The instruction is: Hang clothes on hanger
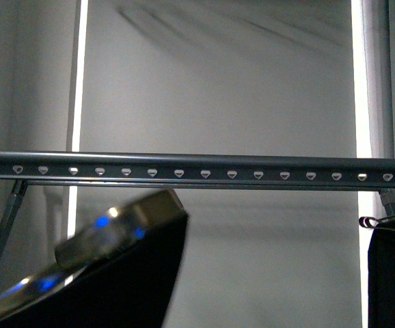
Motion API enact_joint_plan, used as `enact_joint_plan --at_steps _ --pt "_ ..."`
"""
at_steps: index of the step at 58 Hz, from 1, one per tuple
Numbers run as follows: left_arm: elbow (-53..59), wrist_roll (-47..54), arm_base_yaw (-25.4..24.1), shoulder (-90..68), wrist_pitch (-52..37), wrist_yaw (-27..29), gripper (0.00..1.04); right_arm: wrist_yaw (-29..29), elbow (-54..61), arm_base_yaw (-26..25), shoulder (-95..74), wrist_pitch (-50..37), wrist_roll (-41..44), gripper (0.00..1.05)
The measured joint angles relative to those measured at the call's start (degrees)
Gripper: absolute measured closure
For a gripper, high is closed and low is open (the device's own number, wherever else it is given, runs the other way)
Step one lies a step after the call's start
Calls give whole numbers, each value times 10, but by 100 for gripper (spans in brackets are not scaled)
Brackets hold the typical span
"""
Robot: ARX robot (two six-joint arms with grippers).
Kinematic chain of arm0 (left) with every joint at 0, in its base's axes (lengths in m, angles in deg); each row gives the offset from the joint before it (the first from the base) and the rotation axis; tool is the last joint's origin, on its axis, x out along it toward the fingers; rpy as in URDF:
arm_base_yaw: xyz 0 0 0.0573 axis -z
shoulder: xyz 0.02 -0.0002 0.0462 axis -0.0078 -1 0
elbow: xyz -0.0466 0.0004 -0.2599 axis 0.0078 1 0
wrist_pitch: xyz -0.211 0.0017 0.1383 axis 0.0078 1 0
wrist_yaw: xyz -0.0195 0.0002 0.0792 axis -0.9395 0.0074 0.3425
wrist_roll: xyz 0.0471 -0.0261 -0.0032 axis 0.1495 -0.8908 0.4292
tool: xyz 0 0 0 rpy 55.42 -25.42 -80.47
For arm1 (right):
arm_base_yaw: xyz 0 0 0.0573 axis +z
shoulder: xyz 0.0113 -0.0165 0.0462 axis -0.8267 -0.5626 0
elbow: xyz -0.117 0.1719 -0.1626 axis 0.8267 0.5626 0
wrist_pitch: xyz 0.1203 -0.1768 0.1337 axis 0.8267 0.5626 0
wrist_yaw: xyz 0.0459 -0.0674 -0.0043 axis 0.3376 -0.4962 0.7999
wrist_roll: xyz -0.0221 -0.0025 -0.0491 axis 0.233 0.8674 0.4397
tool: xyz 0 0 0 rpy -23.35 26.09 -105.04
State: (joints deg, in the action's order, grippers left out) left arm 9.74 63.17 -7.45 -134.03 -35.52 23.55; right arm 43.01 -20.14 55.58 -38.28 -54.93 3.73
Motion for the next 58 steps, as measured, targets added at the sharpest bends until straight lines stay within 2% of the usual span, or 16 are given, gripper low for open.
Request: enact_joint_plan --at_steps 7,20,35,58 --pt "-19 141 33 -40 -64 52 101 0 0 0 0 0 0 7" --pt "-48 279 127 -101 -200 165 101 0 0 0 0 0 0 7" --pt "-106 297 210 -158 -243 218 101 0 0 0 0 0 0 7" --pt "-109 297 216 -164 -245 226 100 0 0 0 0 0 0 7"
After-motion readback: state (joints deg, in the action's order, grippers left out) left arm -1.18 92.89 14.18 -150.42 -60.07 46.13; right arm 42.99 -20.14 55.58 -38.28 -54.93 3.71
